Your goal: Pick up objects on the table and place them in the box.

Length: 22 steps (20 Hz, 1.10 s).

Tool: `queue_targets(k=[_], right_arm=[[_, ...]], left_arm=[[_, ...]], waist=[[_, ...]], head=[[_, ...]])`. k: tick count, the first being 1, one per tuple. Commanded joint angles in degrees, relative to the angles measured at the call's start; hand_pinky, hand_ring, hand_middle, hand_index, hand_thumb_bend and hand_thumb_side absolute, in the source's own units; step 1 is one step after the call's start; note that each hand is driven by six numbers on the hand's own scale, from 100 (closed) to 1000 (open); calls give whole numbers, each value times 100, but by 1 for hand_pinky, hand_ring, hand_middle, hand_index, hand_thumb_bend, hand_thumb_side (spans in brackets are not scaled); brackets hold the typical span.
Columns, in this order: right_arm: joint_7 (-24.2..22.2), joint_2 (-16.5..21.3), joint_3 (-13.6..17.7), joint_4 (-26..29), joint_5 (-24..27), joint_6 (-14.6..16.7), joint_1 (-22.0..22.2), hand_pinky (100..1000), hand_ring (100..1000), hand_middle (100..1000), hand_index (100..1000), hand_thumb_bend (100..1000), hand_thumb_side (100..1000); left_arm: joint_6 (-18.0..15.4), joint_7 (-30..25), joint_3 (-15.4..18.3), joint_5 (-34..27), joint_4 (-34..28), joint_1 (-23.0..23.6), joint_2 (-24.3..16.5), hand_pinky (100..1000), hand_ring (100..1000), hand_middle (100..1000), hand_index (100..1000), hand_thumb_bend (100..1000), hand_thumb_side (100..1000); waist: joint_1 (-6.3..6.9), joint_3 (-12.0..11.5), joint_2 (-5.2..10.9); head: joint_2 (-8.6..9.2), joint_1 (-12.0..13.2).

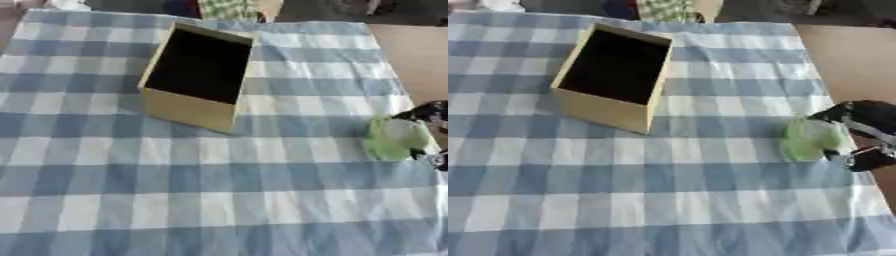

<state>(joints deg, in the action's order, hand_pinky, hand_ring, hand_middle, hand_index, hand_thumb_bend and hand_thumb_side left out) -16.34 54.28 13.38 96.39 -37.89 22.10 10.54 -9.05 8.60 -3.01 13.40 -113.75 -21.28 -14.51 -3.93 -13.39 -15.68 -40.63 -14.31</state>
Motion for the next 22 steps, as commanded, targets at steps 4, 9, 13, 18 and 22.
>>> queue_targets(k=[4,9,13,18,22], right_arm=[[143,144,-2,-2,148,109,-53,783,668,507,662,100,100],[160,130,4,26,235,182,-42,757,595,455,596,100,100],[352,116,33,115,403,145,-32,718,515,384,511,100,100],[485,127,32,237,737,-12,-14,672,473,312,440,100,100],[444,148,71,339,931,-73,-12,651,459,281,410,100,100]], left_arm=[[-3,-35,8,-8,-84,-84,-20,395,703,778,641,100,742],[2,-57,11,2,-84,-89,-19,395,704,779,642,100,735],[6,-81,12,11,-84,-94,-18,395,705,780,642,100,736],[20,-108,14,17,-84,-102,-18,396,706,780,642,100,735],[28,-126,14,22,-84,-103,-20,396,707,780,643,100,735]], waist=[[8,-11,55],[6,-8,54],[10,-3,64],[14,0,79],[10,7,100]], head=[[50,-22],[32,-16],[33,-15],[37,-20],[29,-14]])
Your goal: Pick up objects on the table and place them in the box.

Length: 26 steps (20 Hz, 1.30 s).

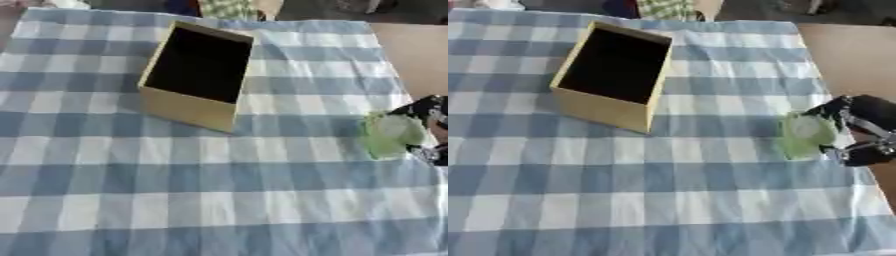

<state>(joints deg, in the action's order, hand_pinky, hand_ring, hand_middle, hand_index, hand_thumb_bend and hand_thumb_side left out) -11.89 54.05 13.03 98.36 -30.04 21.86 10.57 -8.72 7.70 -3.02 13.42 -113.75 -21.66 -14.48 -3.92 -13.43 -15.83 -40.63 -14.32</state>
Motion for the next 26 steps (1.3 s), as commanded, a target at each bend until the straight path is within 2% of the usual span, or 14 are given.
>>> queue_targets(k=[1,6,9,10,16,19,26], right_arm=[[-15,181,120,164,197,-58,-19,645,454,275,405,100,100],[-78,252,173,260,347,-101,-58,570,417,258,387,100,100],[-47,292,213,347,337,-111,-101,414,339,201,347,100,100],[-4,304,231,390,312,-117,-122,396,329,193,344,100,100],[185,466,235,725,250,-198,-308,393,323,194,352,100,100],[168,613,163,873,384,-218,-483,394,322,193,353,100,100],[-124,1091,-143,899,992,-280,-1292,402,323,195,355,100,100]], left_arm=[[-4,-38,16,21,-84,-65,-23,397,707,780,643,100,734],[2,-51,21,31,-84,-64,-23,397,707,781,643,100,732],[5,-56,25,36,-84,-62,-24,397,708,781,643,100,731],[5,-57,26,38,-84,-62,-24,397,708,781,643,100,730],[22,-83,26,48,-84,-47,-21,397,709,782,643,100,730],[20,-92,26,47,-84,-43,-20,397,709,782,643,100,730],[22,-137,2,36,-84,-35,-13,398,710,782,643,100,729]], waist=[[8,12,123],[6,17,152],[6,18,165],[6,17,168],[-4,5,197],[-14,-14,216],[-60,-94,275]], head=[[28,-14],[24,-19],[24,-19],[26,-21],[20,-27],[9,-42],[-17,-110]])
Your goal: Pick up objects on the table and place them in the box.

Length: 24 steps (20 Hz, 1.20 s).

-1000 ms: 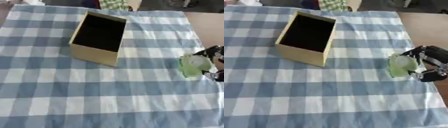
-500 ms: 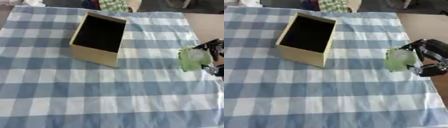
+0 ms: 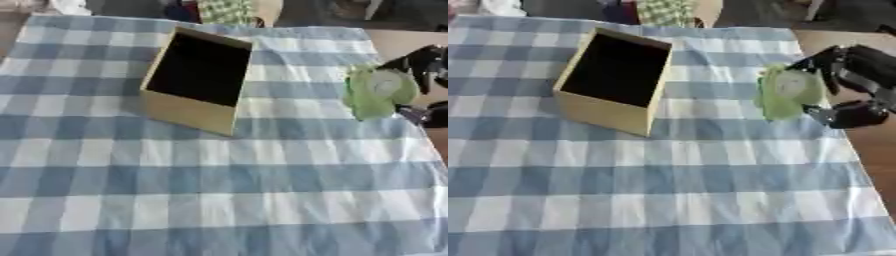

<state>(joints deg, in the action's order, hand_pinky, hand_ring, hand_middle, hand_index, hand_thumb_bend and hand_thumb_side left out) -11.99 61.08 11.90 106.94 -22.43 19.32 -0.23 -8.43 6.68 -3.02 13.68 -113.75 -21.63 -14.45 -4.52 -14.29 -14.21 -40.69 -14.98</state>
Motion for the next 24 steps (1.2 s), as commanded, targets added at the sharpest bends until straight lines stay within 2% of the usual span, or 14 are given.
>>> queue_targets(k=[1,6,10,17,24], right_arm=[[-183,440,-80,-6,316,-37,-348,402,323,195,355,100,100],[-520,585,-399,-279,702,-36,-1167,411,318,191,353,100,100],[-844,516,-662,-512,923,-38,-1818,413,318,190,354,100,100],[-1297,132,-1043,-920,993,-79,-2849,410,316,190,353,100,100],[-1612,-331,-1361,-1199,908,-87,-3440,404,312,187,351,100,100]], left_arm=[[-9,-42,-1,8,-84,-36,-14,398,710,782,643,100,729],[-13,-79,-28,-20,-84,-37,5,399,711,783,643,100,731],[-18,-117,-54,-48,-84,-48,24,399,711,783,643,100,731],[-22,-165,-77,-83,-84,-77,48,400,712,784,643,100,730],[-46,-196,-98,-108,-84,-127,82,402,713,784,643,100,730]], waist=[[-6,-19,120],[-58,-111,157],[-87,-178,172],[-106,-294,196],[-125,-378,194]], head=[[-15,-53],[-38,-141],[-40,-208],[-42,-261],[-34,-310]])
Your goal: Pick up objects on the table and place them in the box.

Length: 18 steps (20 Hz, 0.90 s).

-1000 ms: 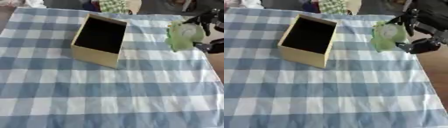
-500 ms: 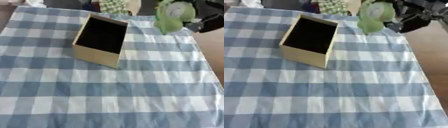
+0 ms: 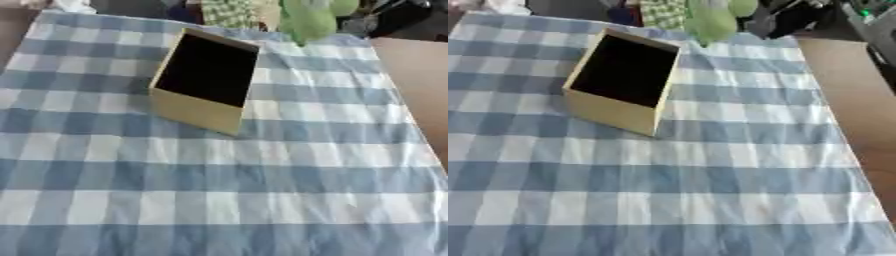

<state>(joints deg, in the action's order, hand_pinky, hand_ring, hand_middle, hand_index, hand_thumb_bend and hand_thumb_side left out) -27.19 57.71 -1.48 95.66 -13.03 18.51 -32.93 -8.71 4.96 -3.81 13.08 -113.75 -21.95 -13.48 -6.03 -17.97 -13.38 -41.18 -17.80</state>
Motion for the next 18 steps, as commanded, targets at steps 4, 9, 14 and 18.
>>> queue_targets(k=[4,9,14,18], right_arm=[[-212,-281,-148,-314,-48,-98,-406,396,307,183,349,100,100],[-347,-588,-280,-503,15,-145,-634,394,305,182,348,100,116],[-429,-799,-381,-726,-94,-167,-822,415,307,183,348,100,127],[-393,-963,-408,-997,-228,-169,-884,422,308,183,348,100,150]], left_arm=[[-28,-42,-28,-60,-84,-122,7,402,713,784,643,100,729],[-31,-62,-38,-72,-84,-147,21,402,714,785,643,100,730],[-36,-78,-48,-82,-84,-177,37,402,715,786,642,100,731],[-37,-86,-52,-88,-84,-200,45,401,715,787,642,100,732]], waist=[[21,-59,100],[0,-111,68],[-23,-171,32],[-35,-219,-10]], head=[[34,-57],[46,-83],[70,-115],[103,-134]])
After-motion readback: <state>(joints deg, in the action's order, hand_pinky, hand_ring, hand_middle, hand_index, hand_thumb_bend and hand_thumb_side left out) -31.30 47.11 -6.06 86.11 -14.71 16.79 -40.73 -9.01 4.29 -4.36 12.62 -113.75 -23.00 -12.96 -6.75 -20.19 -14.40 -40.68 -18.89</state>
